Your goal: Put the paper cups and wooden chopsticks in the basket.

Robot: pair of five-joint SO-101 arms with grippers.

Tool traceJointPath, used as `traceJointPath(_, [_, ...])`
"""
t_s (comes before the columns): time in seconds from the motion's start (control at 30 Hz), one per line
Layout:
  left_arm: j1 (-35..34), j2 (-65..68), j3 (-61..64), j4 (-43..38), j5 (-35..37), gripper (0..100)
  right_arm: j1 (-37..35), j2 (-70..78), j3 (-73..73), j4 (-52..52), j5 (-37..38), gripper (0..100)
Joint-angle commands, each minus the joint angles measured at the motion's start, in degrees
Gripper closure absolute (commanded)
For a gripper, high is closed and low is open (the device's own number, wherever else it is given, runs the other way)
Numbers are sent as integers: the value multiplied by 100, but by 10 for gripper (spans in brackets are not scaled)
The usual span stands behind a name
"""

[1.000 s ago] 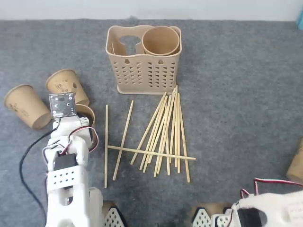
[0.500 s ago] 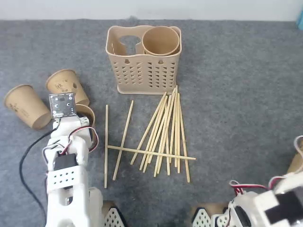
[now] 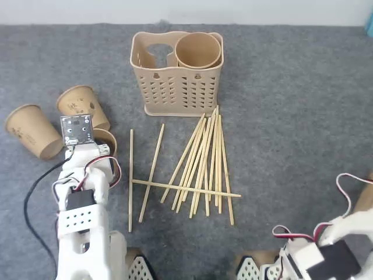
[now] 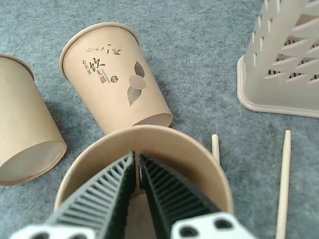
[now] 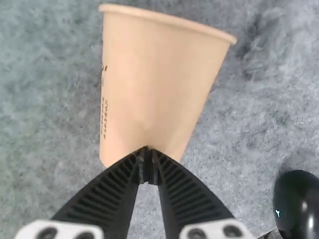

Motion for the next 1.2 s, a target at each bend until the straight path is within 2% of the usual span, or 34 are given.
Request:
traceJointPath(0.0, [-9,176,-13,-35,-62,984,48,-4,536,-48,352,990])
traceJointPath(0.07, [-9,176,-13,-35,-62,984,101,-4,853,-198,492,990])
traceJointPath(0.23, [-9,176,-13,-35,-62,984,558,-4,1697,-1314,563,990])
traceJointPath(0.37, [-9,176,-13,-35,-62,984,892,-13,2303,-1666,1090,990])
traceJointPath(0.53, [-9,176,-13,-35,-62,984,998,-66,2699,-1666,1459,990])
traceJointPath(0.73, [-9,176,-13,-26,-62,984,971,-101,2699,-1569,1495,990])
traceJointPath(0.87, [-9,176,-13,-18,-62,984,936,-629,2268,-945,1345,990])
traceJointPath(1.0, [-9,176,-13,-18,-62,984,655,-1543,2013,-233,1081,976])
traceJointPath(1.17, [-9,176,-13,-18,-62,984,-356,-3055,2013,31,378,861])
